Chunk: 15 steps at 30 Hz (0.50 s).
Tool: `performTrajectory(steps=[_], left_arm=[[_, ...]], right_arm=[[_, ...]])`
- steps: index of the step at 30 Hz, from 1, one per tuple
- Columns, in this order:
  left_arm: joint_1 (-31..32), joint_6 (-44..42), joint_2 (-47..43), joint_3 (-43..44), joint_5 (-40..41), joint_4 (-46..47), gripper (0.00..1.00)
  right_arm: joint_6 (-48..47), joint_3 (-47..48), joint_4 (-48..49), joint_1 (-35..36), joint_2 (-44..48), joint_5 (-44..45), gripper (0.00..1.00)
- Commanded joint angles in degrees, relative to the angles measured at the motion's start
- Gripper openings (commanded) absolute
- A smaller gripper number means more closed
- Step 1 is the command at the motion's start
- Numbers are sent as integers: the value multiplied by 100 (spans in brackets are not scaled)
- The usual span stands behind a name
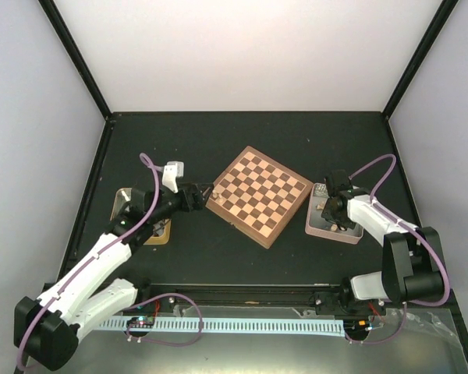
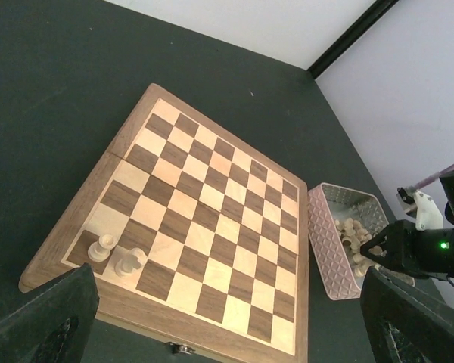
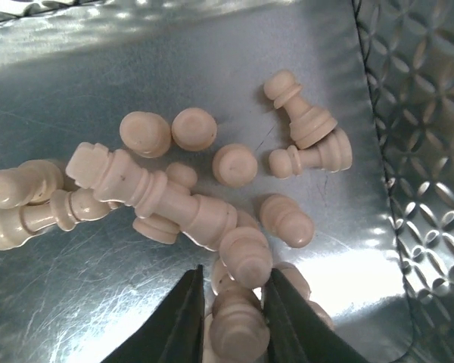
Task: Set up the chess pieces on the board
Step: Pick up the chess piece from the storage box.
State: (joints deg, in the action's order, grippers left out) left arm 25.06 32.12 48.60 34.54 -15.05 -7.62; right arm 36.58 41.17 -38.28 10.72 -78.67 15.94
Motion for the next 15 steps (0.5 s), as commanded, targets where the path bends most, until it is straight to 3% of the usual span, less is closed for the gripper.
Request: performTrajectory(steps=[1,7,15], left_arm=[[-48,25,170,401,-112,144,96],[-49,15,370,553,-178,181,95],[-52,-65,357,737,-41,-69,95]], right_arm=[[76,132,206,-31,2,347,19],[-194,303,76,-26,328,365,5],[-750,704,154,-22,1173,-847,4]])
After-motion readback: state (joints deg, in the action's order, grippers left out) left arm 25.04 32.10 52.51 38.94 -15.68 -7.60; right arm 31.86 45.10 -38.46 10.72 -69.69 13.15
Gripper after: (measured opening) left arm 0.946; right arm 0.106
